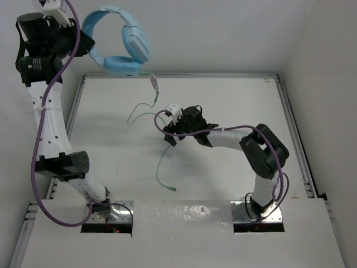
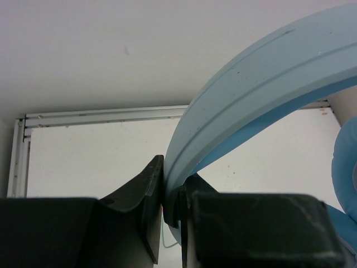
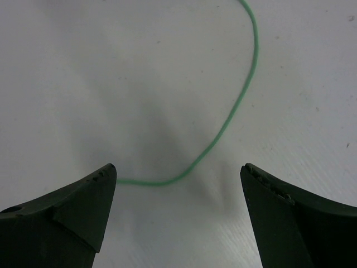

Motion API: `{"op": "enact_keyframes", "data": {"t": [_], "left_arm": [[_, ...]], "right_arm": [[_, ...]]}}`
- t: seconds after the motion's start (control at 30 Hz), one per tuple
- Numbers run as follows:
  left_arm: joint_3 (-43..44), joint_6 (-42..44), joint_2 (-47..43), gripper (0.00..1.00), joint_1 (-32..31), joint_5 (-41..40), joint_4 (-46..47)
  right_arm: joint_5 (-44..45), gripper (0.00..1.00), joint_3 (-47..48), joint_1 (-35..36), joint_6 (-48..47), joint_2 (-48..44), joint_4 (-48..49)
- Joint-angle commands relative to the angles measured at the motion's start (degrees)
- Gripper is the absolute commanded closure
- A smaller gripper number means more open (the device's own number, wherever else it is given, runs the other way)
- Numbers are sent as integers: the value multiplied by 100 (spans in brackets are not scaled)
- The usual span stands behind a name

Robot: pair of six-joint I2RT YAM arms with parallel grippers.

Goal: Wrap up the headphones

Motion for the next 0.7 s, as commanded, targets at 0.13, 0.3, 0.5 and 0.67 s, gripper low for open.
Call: {"op": "enact_keyframes", "data": {"t": [0.13, 0.3, 0.5, 0.67], "left_arm": [[-157, -445, -436, 100, -109, -141, 489], [-527, -498, -462, 100, -127, -353, 524], [-509, -524, -436, 100, -118, -335, 586], [-641, -471, -480, 100, -136, -344, 577]], "right_arm": [[141, 10, 670, 194, -38, 255, 617], [1028, 6, -237, 336, 1595, -404, 3587], [1082, 8, 483, 336, 2870, -2, 4266], [863, 39, 747, 336, 3434, 298, 4495]]}}
